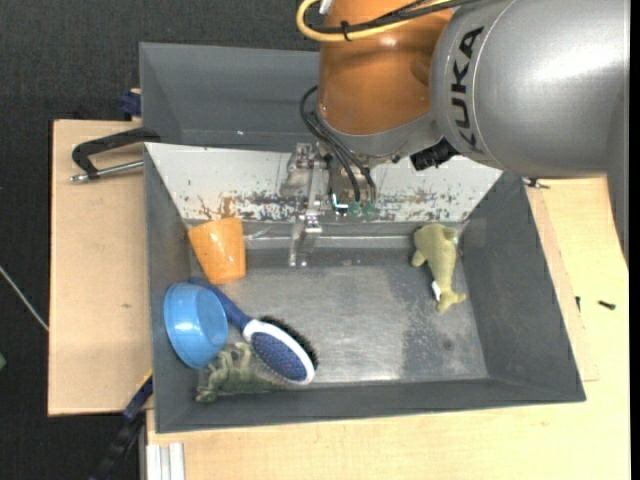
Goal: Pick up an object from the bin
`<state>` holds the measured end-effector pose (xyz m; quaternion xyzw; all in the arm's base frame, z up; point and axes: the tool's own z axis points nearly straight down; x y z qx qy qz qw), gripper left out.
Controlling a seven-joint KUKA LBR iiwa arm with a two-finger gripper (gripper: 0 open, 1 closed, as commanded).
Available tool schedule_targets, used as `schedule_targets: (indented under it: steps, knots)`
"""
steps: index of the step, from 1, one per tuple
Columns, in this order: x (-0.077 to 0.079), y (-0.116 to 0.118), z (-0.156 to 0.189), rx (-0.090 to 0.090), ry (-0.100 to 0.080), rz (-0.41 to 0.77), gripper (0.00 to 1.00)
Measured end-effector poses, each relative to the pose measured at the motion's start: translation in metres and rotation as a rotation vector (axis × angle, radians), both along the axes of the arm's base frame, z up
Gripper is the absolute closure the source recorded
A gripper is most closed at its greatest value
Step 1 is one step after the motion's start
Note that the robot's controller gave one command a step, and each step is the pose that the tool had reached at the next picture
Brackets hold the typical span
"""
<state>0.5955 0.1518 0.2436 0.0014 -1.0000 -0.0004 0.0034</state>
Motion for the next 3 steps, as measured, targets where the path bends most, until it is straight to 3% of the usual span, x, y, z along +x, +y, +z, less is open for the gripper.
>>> schedule_targets:
  steps: [1,2,3]
  knots:
    - [0.001,0.017,-0.133,-0.008,-0.013,0.671,0.0]
    - [-0.013,0.039,-0.169,-0.004,-0.014,1.202,0.0]
    - [-0.044,0.065,-0.017,0.003,-0.023,1.068,0.0]
